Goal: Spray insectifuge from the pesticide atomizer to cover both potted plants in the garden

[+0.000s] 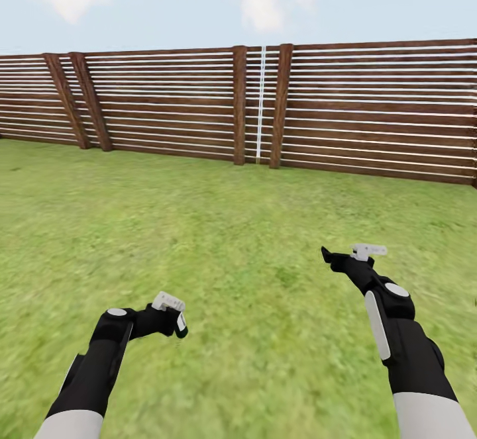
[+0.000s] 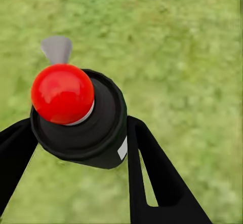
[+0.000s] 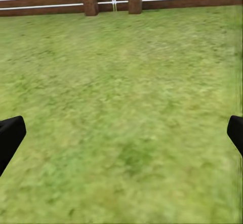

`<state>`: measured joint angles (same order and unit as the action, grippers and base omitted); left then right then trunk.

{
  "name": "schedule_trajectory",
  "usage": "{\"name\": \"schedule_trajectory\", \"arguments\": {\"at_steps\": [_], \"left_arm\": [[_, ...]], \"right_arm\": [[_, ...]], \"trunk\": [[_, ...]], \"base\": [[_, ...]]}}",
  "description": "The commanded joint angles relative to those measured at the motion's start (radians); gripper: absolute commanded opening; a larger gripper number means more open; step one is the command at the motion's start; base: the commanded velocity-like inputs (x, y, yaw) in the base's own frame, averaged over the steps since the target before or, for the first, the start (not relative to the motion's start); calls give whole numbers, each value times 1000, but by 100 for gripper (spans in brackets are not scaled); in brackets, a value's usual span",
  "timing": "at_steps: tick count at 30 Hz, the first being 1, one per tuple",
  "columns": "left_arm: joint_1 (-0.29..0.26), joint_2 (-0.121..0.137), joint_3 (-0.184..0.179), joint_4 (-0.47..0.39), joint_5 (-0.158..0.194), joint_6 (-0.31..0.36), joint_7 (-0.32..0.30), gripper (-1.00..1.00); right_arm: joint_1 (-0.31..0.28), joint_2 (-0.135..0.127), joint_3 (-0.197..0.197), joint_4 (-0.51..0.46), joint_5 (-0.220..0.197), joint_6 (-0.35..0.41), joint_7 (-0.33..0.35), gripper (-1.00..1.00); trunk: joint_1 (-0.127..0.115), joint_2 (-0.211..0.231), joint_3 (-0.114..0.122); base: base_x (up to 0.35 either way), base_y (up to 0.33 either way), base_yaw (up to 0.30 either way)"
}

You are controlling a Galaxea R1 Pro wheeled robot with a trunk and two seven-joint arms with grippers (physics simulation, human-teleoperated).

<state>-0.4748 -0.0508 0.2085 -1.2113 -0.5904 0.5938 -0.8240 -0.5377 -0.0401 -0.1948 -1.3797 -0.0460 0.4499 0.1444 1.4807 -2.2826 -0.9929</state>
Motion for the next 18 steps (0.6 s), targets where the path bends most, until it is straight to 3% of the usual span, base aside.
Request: {"name": "schedule_trajectory", "arguments": {"at_steps": [1, 18], "left_arm": [[-1, -1, 3, -2, -6, 4, -9, -100], [-1, -1, 3, -2, -6, 4, -9, -100]], "right_arm": [[-1, 0, -1, -1, -5, 6, 3, 100], [-1, 0, -2, -2, -5, 6, 3, 100]], "trunk": [[0, 0, -1], [0, 0, 1]], "base": [[348, 0, -252], [348, 0, -257]]}}
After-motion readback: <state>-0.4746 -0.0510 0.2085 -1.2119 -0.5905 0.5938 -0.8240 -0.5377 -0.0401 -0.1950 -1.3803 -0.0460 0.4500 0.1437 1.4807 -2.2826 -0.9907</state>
